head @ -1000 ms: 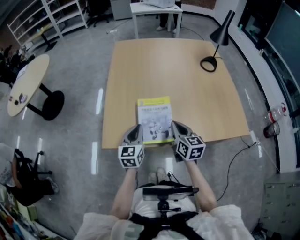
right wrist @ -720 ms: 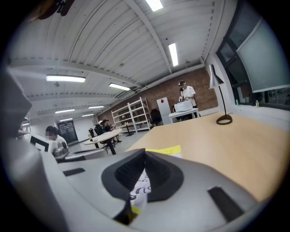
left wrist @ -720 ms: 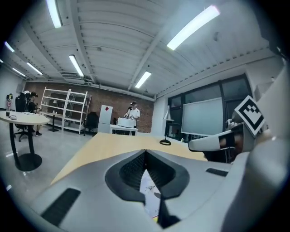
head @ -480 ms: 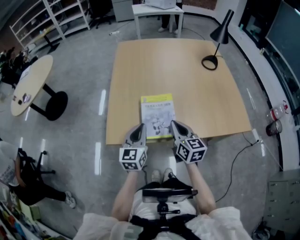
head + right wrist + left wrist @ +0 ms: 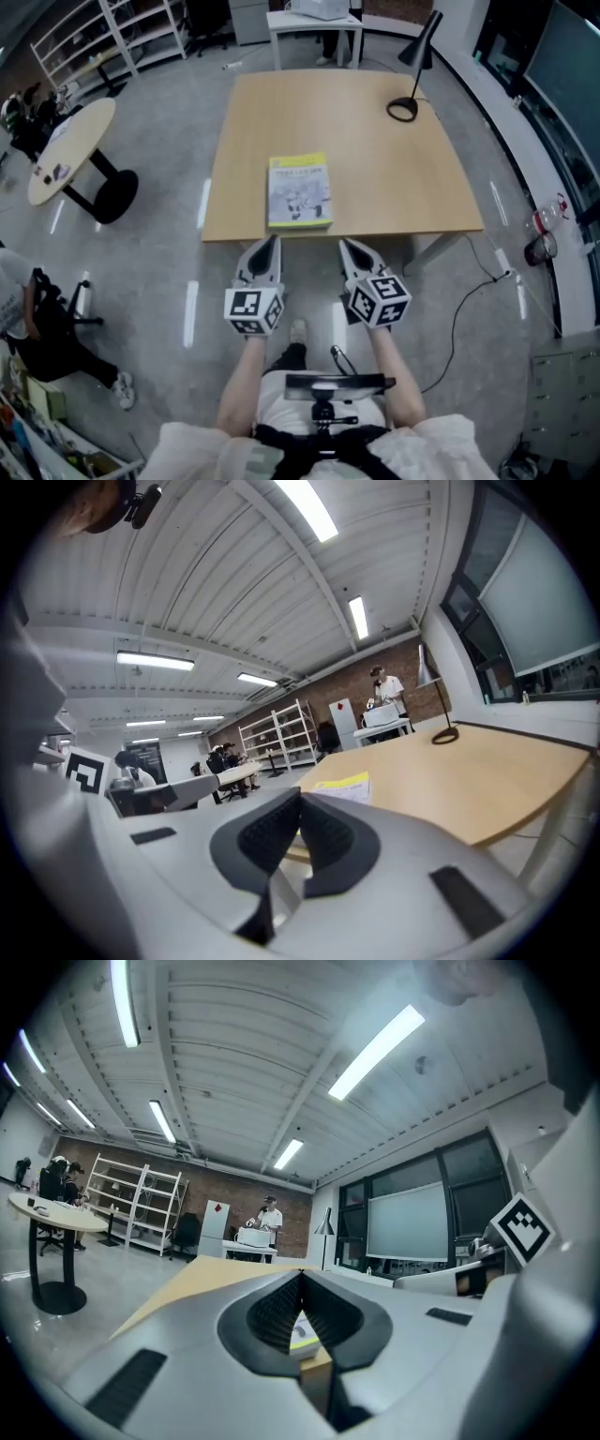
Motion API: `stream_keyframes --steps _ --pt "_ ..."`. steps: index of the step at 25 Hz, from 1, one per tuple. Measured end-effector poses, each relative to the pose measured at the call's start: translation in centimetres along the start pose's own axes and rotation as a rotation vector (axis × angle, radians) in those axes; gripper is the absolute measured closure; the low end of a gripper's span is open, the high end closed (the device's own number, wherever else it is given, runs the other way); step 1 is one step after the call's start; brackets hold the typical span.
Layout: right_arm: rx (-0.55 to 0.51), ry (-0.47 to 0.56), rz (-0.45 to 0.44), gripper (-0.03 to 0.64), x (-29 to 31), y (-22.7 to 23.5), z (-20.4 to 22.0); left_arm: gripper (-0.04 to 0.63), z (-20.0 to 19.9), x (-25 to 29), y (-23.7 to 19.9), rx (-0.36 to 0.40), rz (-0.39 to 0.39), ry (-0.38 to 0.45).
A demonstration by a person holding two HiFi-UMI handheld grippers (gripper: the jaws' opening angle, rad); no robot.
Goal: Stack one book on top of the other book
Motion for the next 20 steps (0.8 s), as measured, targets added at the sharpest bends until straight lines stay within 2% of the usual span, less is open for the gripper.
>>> stream_keyframes --steps 5,11,15,20 --pt "-0.018 0.000 0.007 0.618 -10.5 -3.2 2.6 0.581 1.1 -10.0 5.7 -0.050 -0.039 0.030" --pt "-0.069 -0.012 -0.013 0.618 -21.3 -9.3 3.4 0.581 0.8 -20.7 12.3 -0.018 -0.064 0.045" --pt "-0.123 -0.007 -0.022 0.618 -25.9 -12.9 3.6 0.581 0.4 -25.8 14.5 -0.033 -0.066 0.052" --pt "-0.105 0.011 0.006 0.618 -30.4 -16.1 5.0 0.581 0.8 -31.5 15.7 -0.030 -0.036 0.032"
Point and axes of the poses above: the fingertips, and each gripper's own axes: x forward along the fingers, y to its right, z out of its underside, the point moved 10 cm from there along -x, backward along the fingers, and after that the axes turned 9 degrees about -z, right-handed, at the moved point
